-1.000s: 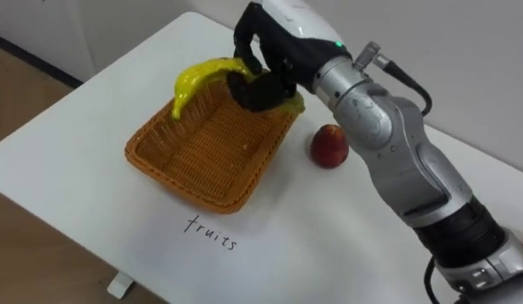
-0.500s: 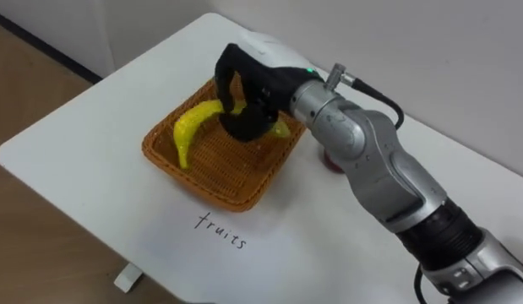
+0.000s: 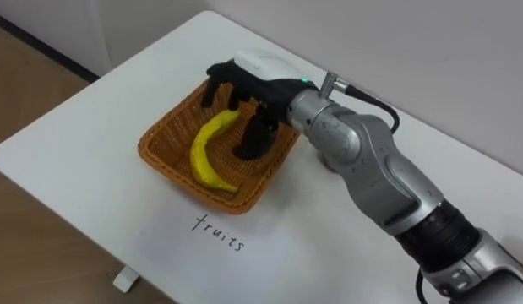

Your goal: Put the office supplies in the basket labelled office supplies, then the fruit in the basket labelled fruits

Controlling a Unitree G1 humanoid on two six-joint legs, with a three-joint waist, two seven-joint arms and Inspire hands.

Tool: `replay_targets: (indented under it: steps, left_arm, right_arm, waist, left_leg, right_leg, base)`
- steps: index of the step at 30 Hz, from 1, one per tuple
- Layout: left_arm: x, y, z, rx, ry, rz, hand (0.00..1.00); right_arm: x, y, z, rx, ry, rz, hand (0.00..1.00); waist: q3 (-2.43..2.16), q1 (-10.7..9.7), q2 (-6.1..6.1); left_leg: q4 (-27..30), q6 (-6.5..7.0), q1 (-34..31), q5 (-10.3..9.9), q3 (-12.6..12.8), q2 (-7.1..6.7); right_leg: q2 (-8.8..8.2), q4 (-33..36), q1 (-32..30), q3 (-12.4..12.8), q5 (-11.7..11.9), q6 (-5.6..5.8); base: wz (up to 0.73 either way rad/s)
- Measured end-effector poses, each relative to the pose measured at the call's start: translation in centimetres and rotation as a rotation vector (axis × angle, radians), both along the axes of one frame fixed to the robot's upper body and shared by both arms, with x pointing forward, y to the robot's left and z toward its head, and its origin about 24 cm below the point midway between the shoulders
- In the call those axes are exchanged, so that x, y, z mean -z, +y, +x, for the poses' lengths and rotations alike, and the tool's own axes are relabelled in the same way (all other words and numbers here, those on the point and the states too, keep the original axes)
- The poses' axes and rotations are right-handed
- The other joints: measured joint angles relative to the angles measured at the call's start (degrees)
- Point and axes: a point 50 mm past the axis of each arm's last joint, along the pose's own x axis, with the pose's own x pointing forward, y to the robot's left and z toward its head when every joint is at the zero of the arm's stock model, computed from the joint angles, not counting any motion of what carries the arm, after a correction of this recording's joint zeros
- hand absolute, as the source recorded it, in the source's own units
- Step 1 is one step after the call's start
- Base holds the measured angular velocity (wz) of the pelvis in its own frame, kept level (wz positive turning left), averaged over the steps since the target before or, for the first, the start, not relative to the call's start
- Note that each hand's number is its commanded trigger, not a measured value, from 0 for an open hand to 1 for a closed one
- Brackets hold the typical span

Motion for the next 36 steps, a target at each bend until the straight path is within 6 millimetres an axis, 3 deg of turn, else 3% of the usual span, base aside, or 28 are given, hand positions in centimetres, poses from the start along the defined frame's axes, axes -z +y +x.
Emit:
replay_targets:
  steps: [6, 13, 18, 24, 30, 36]
  left_arm:
    - [0.1, 0.0, -0.3, -0.003, 0.015, -0.001, 0.00]
    - [0.2, -0.1, -0.8, -0.008, 0.036, -0.001, 0.00]
    - [0.2, -0.3, -0.8, -0.012, 0.028, 0.003, 0.00]
    - [0.1, -0.3, -1.1, -0.001, 0.033, 0.009, 0.00]
    - [0.2, -0.4, -2.0, -0.013, 0.041, 0.007, 0.00]
    - [0.4, -1.2, -2.4, -0.018, 0.047, -0.002, 0.00]
  right_arm:
    - [0.0, 0.0, 0.0, 0.000, 0.000, 0.000, 0.00]
    - [-0.1, -0.1, 0.0, 0.004, 0.000, 0.014, 0.00]
    - [-1.0, -1.3, 0.6, 0.051, -0.008, 0.098, 0.00]
    - [-3.0, -3.4, 1.3, 0.127, -0.075, 0.238, 0.00]
    - [-4.2, -4.7, 1.5, 0.170, -0.134, 0.399, 0.00]
    - [-4.6, -6.6, 1.9, 0.277, -0.182, 0.538, 0.00]
  waist:
    - [0.18, 0.0, 0.76]
    - [-0.23, -0.6, 1.93]
    - [-0.51, -0.9, 1.99]
    - [-0.51, -3.0, 2.26]
    - [-0.53, -6.5, 3.82]
    - [-0.73, -7.9, 5.63]
  left_leg:
    - [0.0, 0.00, 0.1, 0.0, 0.0, -0.01]
    - [0.0, 0.01, -0.1, 0.0, 0.2, 0.02]
    - [0.0, 0.04, -0.3, 0.0, 0.2, 0.02]
    - [0.1, 0.12, -0.2, 0.1, 0.4, -0.06]
    - [0.1, 0.12, 1.1, 0.1, 0.4, -0.08]
    - [0.1, 0.17, 1.4, 0.1, 1.2, -0.01]
  right_leg:
    - [0.03, 0.0, 0.0, 0.7, 0.0, 0.00]
    - [0.03, 0.0, -0.5, 0.8, 0.0, 0.00]
    - [-0.01, 0.0, -0.5, 0.8, 0.0, 0.00]
    - [-0.14, 0.0, -0.2, 0.9, 0.0, 0.00]
    - [-0.12, 0.0, 1.2, 1.0, 0.0, 0.00]
    - [-0.16, 0.0, 1.2, 0.9, 0.0, 0.00]
  base:
    - [-0.01]
    - [-0.02]
    - [0.00]
    - [0.01]
    - [0.00]
    - [-0.06]
